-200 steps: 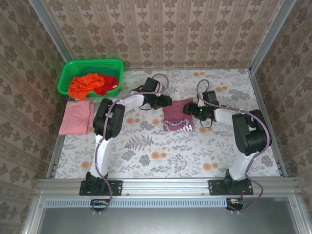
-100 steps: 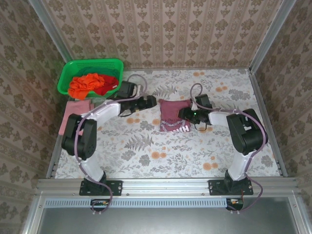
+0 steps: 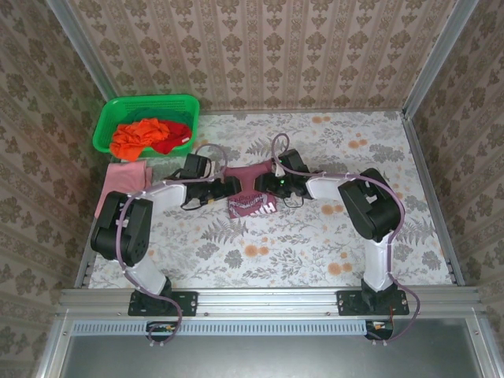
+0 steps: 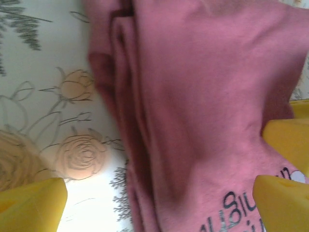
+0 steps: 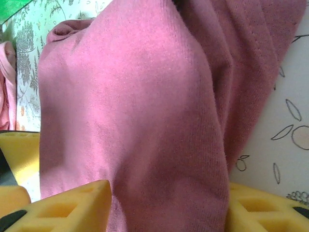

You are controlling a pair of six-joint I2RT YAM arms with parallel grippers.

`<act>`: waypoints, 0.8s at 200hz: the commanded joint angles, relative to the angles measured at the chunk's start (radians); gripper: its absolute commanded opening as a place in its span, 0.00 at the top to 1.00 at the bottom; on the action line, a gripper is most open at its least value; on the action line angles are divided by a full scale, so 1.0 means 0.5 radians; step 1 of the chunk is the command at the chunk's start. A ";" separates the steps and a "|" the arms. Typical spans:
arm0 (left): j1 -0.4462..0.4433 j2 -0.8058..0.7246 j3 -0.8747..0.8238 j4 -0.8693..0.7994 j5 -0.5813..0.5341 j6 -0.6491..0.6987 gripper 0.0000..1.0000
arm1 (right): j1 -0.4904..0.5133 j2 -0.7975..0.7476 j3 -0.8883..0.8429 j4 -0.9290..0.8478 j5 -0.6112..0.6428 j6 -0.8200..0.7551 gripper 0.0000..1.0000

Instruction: Fold and stack the t-shirts

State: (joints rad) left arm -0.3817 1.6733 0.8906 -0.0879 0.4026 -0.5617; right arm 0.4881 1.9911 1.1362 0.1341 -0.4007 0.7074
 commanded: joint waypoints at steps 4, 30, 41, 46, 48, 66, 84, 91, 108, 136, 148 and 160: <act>-0.057 -0.035 -0.030 0.127 -0.017 -0.080 0.01 | -0.011 -0.040 0.044 0.010 0.036 0.005 0.42; -0.099 0.044 0.040 0.136 -0.038 -0.082 0.12 | -0.027 -0.058 0.056 -0.116 0.087 -0.103 0.41; -0.108 0.088 0.080 0.135 -0.047 -0.082 0.18 | -0.041 -0.061 0.050 -0.128 0.104 -0.118 0.40; -0.112 0.113 0.095 0.136 -0.045 -0.089 0.20 | -0.048 -0.056 0.047 -0.129 0.104 -0.120 0.40; -0.113 0.122 0.099 0.138 -0.042 -0.092 0.21 | -0.051 -0.055 0.047 -0.130 0.104 -0.119 0.40; -0.114 0.211 0.145 0.105 -0.023 -0.136 0.24 | -0.076 -0.051 0.039 -0.114 0.087 -0.117 0.40; -0.127 0.240 0.157 0.044 -0.072 -0.166 0.22 | -0.094 -0.058 0.032 -0.110 0.087 -0.118 0.39; -0.134 0.237 0.151 0.047 -0.084 -0.168 0.22 | -0.099 -0.065 0.029 -0.110 0.087 -0.125 0.39; -0.134 0.246 0.127 0.097 -0.052 -0.201 0.23 | -0.112 -0.064 0.029 -0.120 0.087 -0.139 0.39; -0.133 0.303 0.101 0.309 0.075 -0.323 0.34 | -0.132 -0.023 0.039 -0.098 0.099 -0.147 0.39; -0.190 0.319 0.111 0.369 0.087 -0.366 0.42 | -0.130 0.023 0.061 -0.093 0.080 -0.140 0.39; -0.218 0.329 0.141 0.362 0.075 -0.370 0.45 | -0.128 0.078 0.080 -0.074 0.038 -0.117 0.41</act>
State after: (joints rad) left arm -0.4503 1.8126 0.9535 0.0364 0.4084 -0.6994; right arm 0.4286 1.9907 1.1442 0.1043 -0.3744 0.6544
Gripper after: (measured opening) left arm 0.575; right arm 0.603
